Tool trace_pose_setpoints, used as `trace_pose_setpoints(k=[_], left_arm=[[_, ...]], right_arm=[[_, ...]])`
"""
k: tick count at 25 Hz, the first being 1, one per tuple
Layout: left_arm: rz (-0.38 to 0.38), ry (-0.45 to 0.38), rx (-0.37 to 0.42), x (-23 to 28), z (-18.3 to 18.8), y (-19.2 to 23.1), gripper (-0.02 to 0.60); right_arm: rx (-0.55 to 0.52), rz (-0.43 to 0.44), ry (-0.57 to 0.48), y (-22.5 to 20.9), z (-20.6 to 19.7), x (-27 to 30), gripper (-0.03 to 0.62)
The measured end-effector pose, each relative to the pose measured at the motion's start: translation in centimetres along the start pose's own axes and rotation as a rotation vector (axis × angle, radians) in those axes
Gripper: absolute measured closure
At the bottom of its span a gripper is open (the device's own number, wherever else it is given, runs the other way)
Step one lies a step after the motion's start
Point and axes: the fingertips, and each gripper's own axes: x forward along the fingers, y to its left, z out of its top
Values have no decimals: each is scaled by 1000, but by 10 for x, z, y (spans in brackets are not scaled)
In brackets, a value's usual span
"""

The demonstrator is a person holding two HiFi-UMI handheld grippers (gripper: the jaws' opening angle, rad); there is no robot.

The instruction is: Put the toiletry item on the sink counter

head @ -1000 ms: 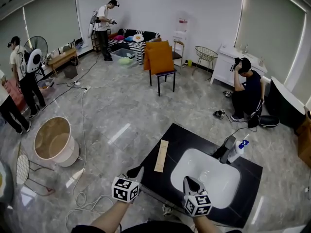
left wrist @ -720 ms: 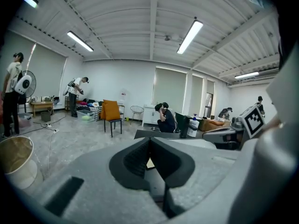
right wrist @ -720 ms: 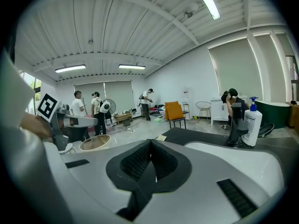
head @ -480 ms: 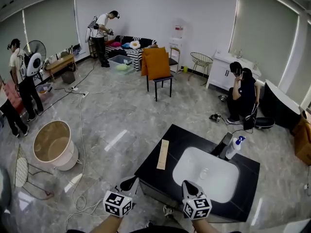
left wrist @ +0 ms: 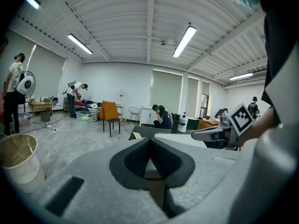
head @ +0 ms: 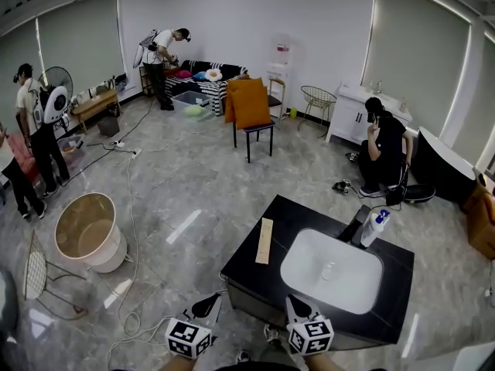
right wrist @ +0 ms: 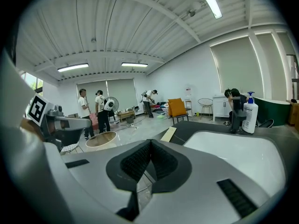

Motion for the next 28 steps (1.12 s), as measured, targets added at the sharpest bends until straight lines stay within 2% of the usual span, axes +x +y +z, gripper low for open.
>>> trace_pose_setpoints(k=[9, 17, 28], left_arm=[[19, 8, -43, -32, -18, 1, 574], [32, 8, -34, -44, -15, 4, 574], [35, 1, -56, -36, -16, 4, 574]], right_arm=[[-35, 4, 74, 24, -21, -9, 597], [-59, 7, 81, 29, -16, -9, 597], [-31, -19, 72, 22, -14, -6, 597]])
